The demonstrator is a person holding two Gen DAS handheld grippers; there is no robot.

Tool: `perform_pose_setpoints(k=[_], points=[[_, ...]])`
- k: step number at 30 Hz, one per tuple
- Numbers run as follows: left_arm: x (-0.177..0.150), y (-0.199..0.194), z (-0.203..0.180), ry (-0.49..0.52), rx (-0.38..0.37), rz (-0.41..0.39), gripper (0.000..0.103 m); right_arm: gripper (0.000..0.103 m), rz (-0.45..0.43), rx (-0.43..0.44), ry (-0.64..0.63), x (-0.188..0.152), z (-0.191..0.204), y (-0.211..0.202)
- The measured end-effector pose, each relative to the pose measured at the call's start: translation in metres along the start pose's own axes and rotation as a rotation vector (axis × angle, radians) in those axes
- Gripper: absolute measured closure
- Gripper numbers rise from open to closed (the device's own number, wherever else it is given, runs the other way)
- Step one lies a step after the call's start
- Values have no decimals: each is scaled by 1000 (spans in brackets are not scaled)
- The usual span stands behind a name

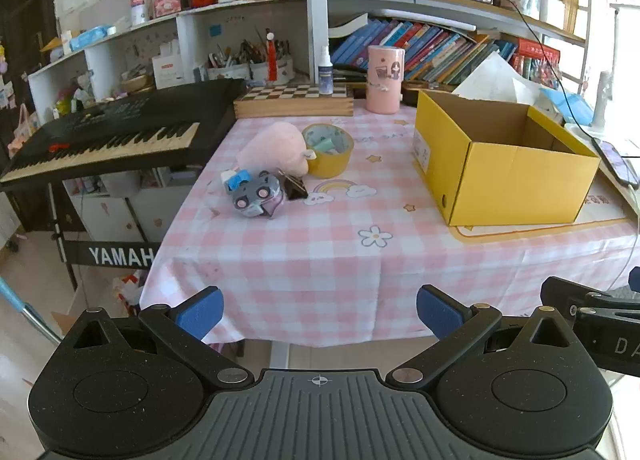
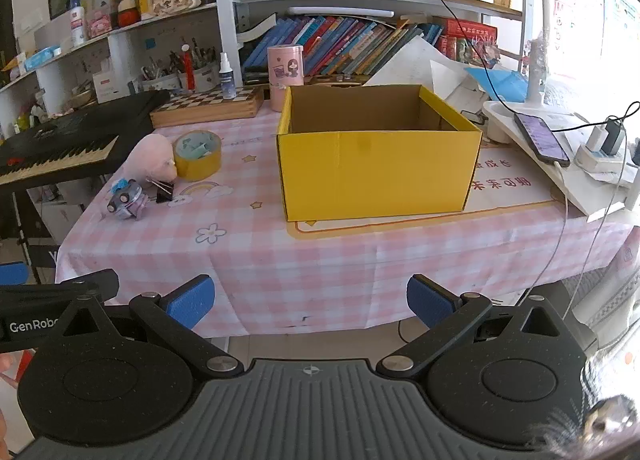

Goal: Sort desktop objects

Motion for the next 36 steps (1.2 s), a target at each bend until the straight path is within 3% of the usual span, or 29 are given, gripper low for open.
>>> perform_pose_setpoints(k=[36], points=[[-1,3,-1,14,-4,21,0,0,4,5,-10,-2,4,7]])
Point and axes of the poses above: each gripper's, at about its wrist camera, not at the fingertips, and y roughly the way its jaws point, z to its left, x to its top, the point moved 5 cm from there along y, roughly the way its jaws point, and after that the axes turned 3 degrees about -x, right-handed, at the moved point
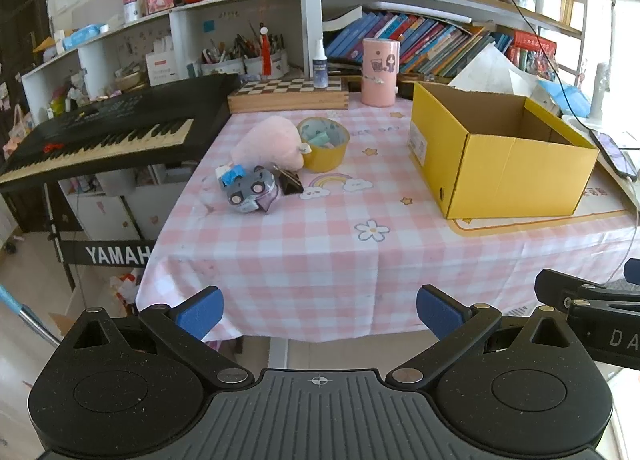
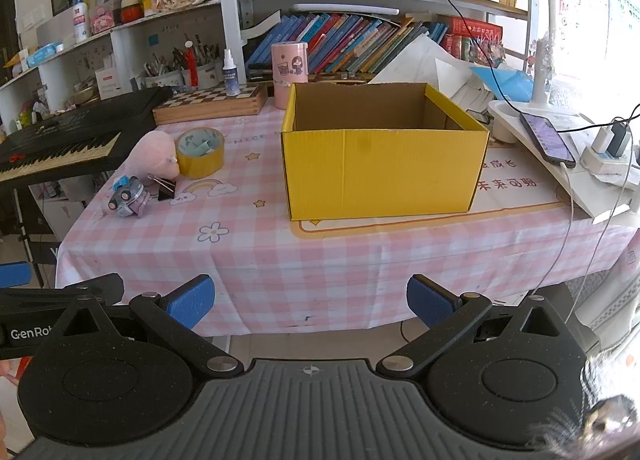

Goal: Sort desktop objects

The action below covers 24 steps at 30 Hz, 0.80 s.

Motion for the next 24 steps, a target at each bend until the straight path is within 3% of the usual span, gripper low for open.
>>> perform_pose_setpoints(k=[24], points=[[1,-1,4,-4,-11,-4,0,0,-4,-11,1,1,1,-2]])
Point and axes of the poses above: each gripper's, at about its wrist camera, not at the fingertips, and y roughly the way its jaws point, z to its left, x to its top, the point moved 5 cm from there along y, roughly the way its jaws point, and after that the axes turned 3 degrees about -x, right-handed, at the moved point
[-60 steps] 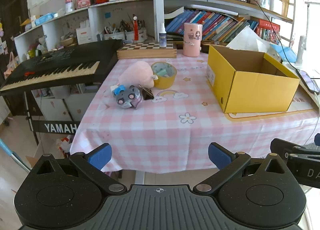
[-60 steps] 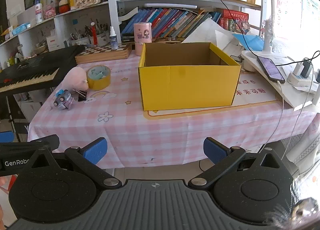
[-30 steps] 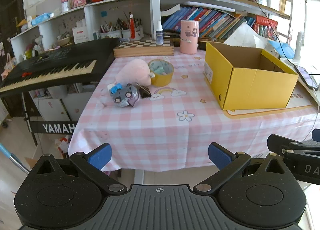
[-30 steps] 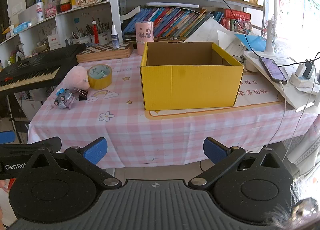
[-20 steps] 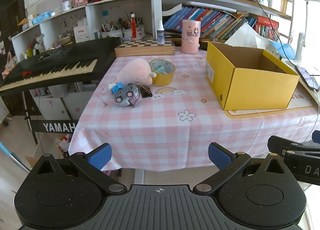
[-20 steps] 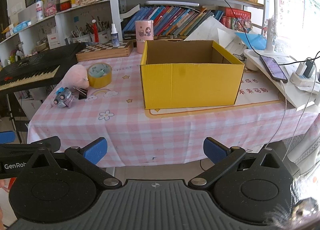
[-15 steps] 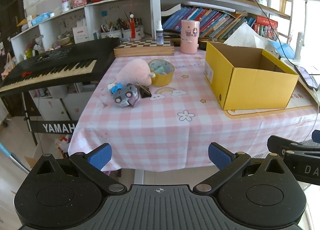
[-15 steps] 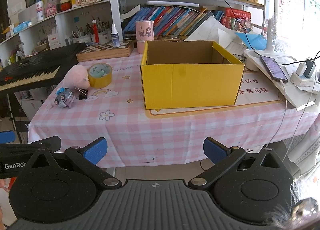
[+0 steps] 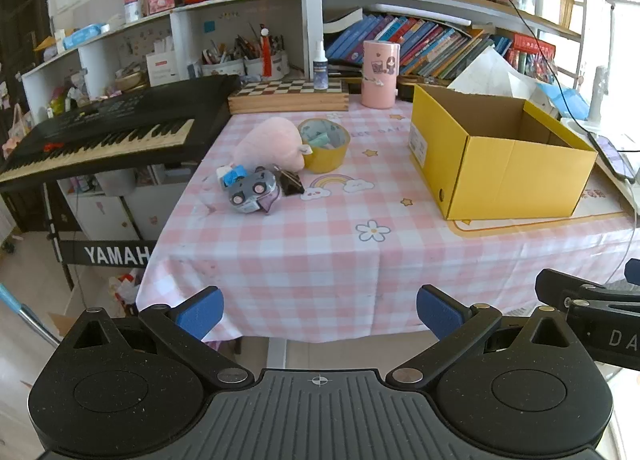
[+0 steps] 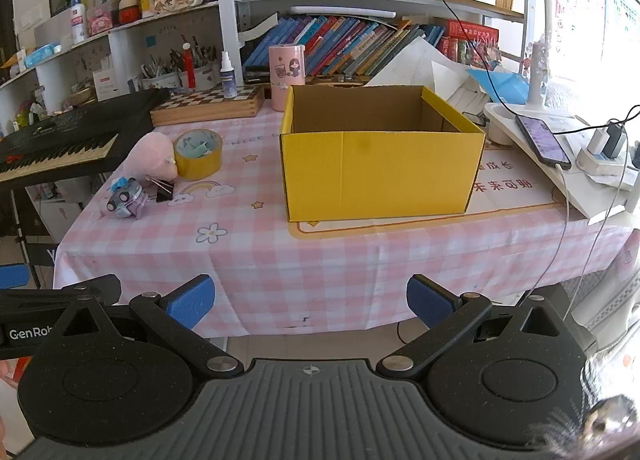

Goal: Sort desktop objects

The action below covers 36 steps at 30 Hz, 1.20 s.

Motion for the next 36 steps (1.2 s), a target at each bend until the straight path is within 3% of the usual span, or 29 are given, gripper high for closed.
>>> perform_pose_setpoints(k=[36], points=[[-2,7,4,-5,0,45,0,2,2,-17,0,2,0,-2]])
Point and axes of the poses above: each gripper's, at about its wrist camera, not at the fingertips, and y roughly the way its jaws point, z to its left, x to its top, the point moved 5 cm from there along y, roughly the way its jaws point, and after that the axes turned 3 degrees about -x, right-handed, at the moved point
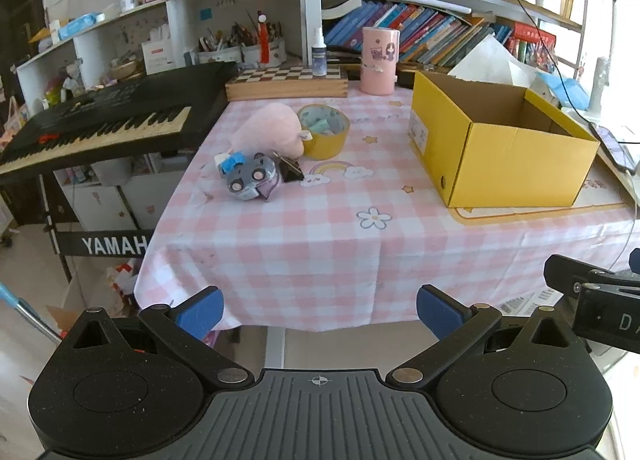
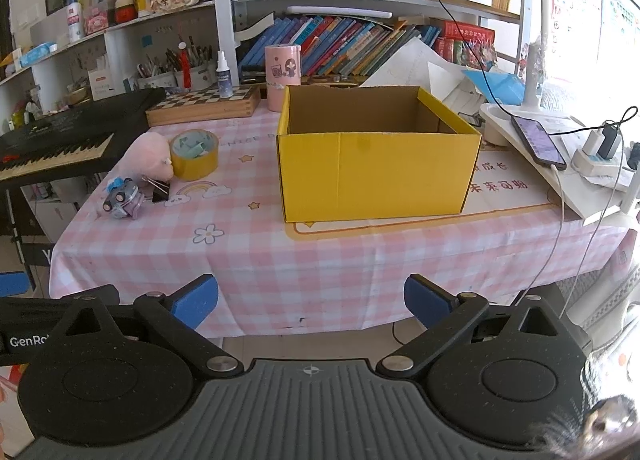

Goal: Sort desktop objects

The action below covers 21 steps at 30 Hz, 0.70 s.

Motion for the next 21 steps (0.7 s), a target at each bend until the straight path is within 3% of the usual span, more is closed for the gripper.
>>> perform_pose_setpoints(k=[8,21], points=[[0,1,0,2,-5,-5,0,13,3,6,-12,1,4,2],[5,6,-1,2,-22,-12,0,15,-1,-4,-16,5,3,7]])
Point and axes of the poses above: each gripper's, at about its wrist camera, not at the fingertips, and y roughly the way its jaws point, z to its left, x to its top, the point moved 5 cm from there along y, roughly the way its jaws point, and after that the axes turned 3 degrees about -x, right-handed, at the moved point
